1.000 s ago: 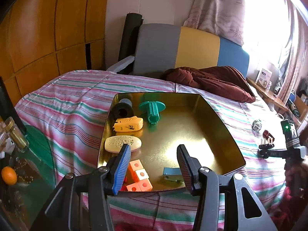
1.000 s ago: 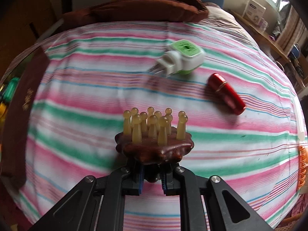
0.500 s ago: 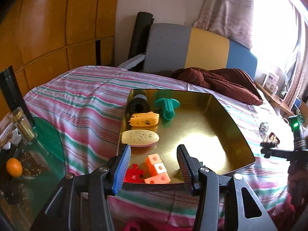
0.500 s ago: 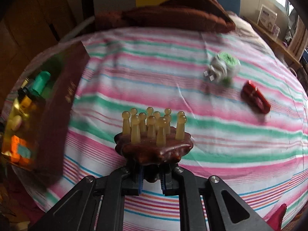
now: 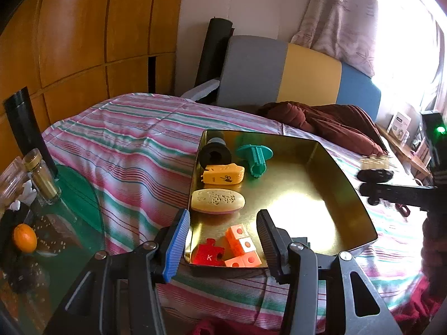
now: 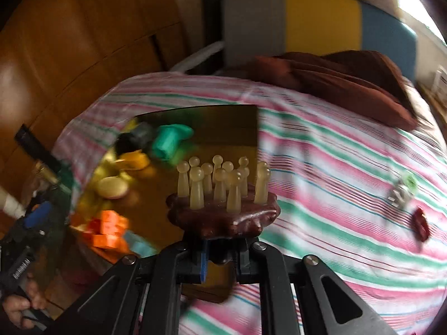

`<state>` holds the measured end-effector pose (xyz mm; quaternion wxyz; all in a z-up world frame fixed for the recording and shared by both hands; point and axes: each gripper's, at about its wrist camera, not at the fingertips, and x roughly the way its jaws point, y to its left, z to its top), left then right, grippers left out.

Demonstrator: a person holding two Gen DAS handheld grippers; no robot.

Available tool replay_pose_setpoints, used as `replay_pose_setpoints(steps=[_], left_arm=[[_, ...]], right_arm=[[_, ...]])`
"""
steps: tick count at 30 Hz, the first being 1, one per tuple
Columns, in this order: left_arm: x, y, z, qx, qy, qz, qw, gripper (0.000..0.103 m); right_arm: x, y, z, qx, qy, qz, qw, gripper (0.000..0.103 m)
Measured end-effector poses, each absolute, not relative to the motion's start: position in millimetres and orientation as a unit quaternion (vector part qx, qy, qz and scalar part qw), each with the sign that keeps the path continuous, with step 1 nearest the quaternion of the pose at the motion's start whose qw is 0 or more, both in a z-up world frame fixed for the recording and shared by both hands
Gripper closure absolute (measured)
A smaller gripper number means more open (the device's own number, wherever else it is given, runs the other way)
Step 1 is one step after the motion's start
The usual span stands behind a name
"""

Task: Organize rigid objects
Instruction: 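Carry the brown comb-like piece into the tray with the right tool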

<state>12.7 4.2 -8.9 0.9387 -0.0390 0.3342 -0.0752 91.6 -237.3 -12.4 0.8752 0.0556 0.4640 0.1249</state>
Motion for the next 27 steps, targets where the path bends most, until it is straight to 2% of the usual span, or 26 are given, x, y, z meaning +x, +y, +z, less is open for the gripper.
replay_pose_setpoints(steps=[8, 22, 27], left_arm=[[16, 11, -12, -0.047, 0.339, -0.070, 0.937, 0.052], [23, 21, -18, -0.059, 0.345, -0.058, 0.935, 0.052], [23, 21, -20, -0.058, 0.347, -0.057, 0.934, 0.052]], right_arm=[[123, -176, -29, 0.034, 0.488, 0.154, 0.858, 0.091], [164, -142, -70, 0.033, 0.548, 0.136, 0.824, 0.091], [177, -139, -79, 0.059, 0.551, 0.143, 0.820, 0.085]])
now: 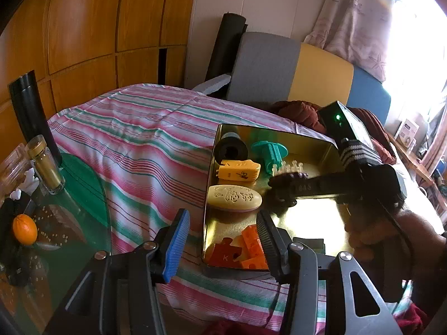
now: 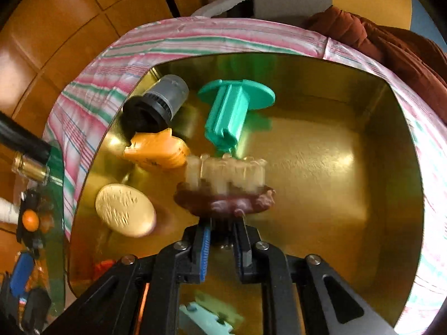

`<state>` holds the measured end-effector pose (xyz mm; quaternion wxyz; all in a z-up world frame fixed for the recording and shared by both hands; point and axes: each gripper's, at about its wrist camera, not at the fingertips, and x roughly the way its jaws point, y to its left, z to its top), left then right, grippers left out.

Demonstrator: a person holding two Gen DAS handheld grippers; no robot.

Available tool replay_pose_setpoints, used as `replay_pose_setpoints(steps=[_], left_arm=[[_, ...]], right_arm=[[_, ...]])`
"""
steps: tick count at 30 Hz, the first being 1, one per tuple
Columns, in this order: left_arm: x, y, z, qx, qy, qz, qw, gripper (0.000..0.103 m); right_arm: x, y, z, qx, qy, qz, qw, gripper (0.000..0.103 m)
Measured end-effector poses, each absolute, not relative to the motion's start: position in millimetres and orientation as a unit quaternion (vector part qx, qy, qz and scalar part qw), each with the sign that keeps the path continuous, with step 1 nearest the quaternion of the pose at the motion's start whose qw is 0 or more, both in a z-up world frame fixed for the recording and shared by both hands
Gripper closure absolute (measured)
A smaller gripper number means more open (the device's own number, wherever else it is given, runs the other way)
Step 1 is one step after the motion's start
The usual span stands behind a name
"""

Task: Organize rigid objects
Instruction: 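Carry the brown comb-like piece into the tray with the right tool, then open the right tool and move it back toward the remaining objects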

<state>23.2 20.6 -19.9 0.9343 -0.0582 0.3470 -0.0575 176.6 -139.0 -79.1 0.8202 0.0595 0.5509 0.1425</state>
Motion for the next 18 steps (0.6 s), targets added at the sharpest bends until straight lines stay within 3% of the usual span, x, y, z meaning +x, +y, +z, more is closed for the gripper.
replay_pose_setpoints(steps=[3, 8, 18], left_arm=[[23, 21, -20, -0.059, 0.346, -0.056, 0.935, 0.052], [23, 20, -20, -0.058, 0.347, -0.055, 0.934, 0.052], [19, 15, -17, -0.049, 0.342, -0.058, 0.937, 0.052]], right_arm=[[176, -139, -77, 0.065, 0.549, 0.155, 0.818, 0.070], [167, -143, -72, 0.070, 0.543, 0.157, 0.822, 0.063], [142, -156, -53, 0.075, 0.513, 0.156, 0.841, 0.060]])
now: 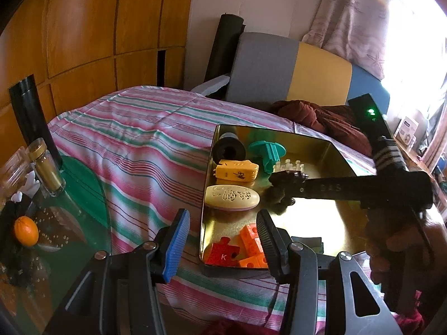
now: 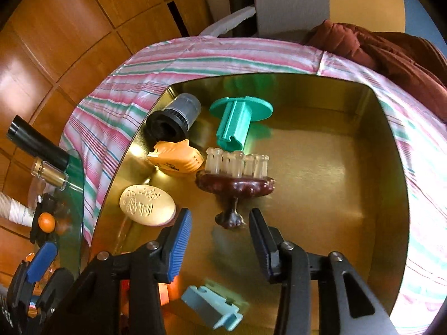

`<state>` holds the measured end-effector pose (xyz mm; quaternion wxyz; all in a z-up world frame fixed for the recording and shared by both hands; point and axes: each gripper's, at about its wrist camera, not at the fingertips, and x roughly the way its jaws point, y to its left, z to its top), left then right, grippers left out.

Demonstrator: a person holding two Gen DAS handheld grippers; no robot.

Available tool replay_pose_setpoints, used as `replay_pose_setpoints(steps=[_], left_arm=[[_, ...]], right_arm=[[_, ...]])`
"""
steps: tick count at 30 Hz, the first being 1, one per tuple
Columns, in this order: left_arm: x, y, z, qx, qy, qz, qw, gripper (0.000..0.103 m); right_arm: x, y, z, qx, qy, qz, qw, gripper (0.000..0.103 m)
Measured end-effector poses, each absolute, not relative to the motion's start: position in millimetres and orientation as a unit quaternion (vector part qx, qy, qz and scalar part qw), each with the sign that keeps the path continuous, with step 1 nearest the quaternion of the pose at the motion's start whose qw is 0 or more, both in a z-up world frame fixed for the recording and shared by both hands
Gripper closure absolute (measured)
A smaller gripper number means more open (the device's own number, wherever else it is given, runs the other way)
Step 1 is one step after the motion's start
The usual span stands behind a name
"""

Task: Organize rigid objects
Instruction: 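Open the right tool and move it back toward the remaining objects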

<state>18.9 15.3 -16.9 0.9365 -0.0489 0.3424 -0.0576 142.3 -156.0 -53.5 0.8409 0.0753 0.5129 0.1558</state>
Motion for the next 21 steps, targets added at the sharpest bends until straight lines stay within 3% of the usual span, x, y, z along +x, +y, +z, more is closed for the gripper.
replay_pose_setpoints(steps=[11, 21], left_arm=[[14, 4, -13, -0.032, 0.338, -0.069, 0.938, 0.052], [11, -12, -6, -0.005, 0.334, -0.081, 0.939, 0.052]], right_arm=[[108, -192, -19, 0.073, 0.463, 0.151, 0.871, 0.060], [85, -288, -1, 0.110, 0.414, 0.060, 0.902, 0.060]])
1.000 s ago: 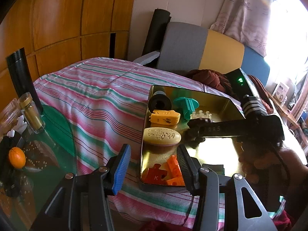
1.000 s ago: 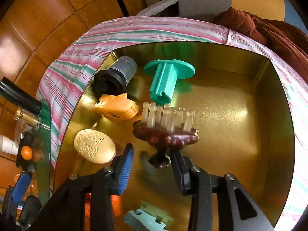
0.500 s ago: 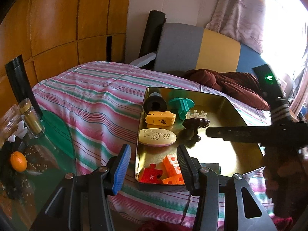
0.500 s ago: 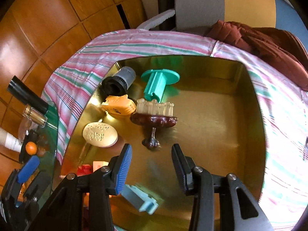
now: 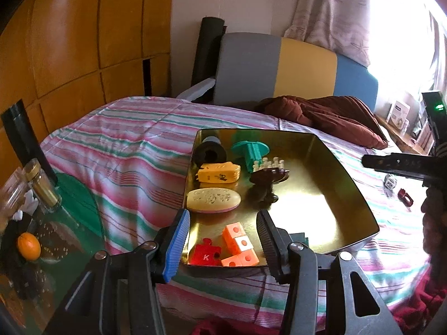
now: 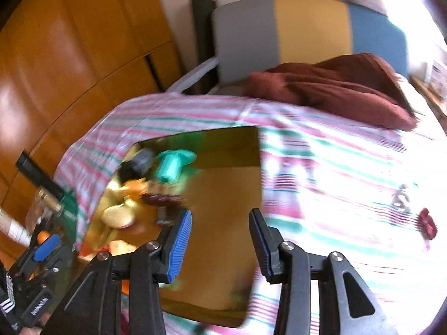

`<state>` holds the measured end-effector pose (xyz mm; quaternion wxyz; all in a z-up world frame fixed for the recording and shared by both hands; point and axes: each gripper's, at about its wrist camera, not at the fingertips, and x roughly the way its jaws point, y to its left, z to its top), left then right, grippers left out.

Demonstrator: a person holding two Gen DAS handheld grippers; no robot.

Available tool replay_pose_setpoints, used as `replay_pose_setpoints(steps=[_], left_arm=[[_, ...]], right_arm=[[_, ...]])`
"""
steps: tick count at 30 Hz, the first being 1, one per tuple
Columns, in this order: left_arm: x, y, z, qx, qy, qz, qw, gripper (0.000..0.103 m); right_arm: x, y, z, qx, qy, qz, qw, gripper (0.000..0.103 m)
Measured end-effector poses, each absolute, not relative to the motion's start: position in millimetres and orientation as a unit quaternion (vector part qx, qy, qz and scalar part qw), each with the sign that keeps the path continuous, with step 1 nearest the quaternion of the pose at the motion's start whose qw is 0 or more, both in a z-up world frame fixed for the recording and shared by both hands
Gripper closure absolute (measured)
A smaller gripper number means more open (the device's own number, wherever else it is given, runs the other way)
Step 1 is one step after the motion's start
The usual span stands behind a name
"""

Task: Organize rigid objects
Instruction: 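Open the right tool and move it back toward the remaining objects, then move the left tool to the white-green diffuser and grasp it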

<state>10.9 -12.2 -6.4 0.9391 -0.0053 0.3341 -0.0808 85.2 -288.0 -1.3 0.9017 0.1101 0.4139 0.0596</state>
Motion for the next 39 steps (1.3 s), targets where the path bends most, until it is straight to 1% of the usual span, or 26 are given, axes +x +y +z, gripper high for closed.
replay_pose_setpoints(steps=[11, 19, 23, 24, 25, 27, 31, 32, 33, 39], left_arm=[[14, -60, 7, 0.039, 0.328, -0.130, 0.935, 0.052], [17, -107, 16, 0.065, 0.327, -0.180, 0.926, 0.052], [18, -131, 20, 0.079, 0.329, -0.202, 0.919, 0.052], [18, -136, 21, 0.081, 0.328, -0.207, 0.918, 0.052], [19, -144, 23, 0.084, 0.327, -0.213, 0.917, 0.052], [21, -161, 25, 0.087, 0.330, -0.225, 0.913, 0.052], [26, -195, 24, 0.087, 0.343, -0.253, 0.900, 0.052], [26, -203, 24, 0.092, 0.344, -0.256, 0.899, 0.051], [27, -216, 23, 0.104, 0.342, -0.258, 0.898, 0.046], [25, -270, 16, 0.147, 0.334, -0.283, 0.887, 0.041]], right_arm=[[64, -435, -7, 0.153, 0.392, -0.103, 0.901, 0.060], [39, -545, -35, 0.191, 0.377, -0.223, 0.878, 0.060], [15, -585, -59, 0.231, 0.361, -0.289, 0.856, 0.060], [11, -596, -64, 0.253, 0.377, -0.308, 0.836, 0.059], [3, -610, -67, 0.303, 0.358, -0.306, 0.829, 0.059], [-4, -620, -67, 0.326, 0.343, -0.316, 0.822, 0.059], [-4, -627, -75, 0.361, 0.350, -0.300, 0.811, 0.059], [-2, -627, -76, 0.362, 0.355, -0.298, 0.809, 0.059], [-1, -627, -78, 0.364, 0.359, -0.297, 0.807, 0.059], [-2, -626, -81, 0.381, 0.367, -0.280, 0.801, 0.059]])
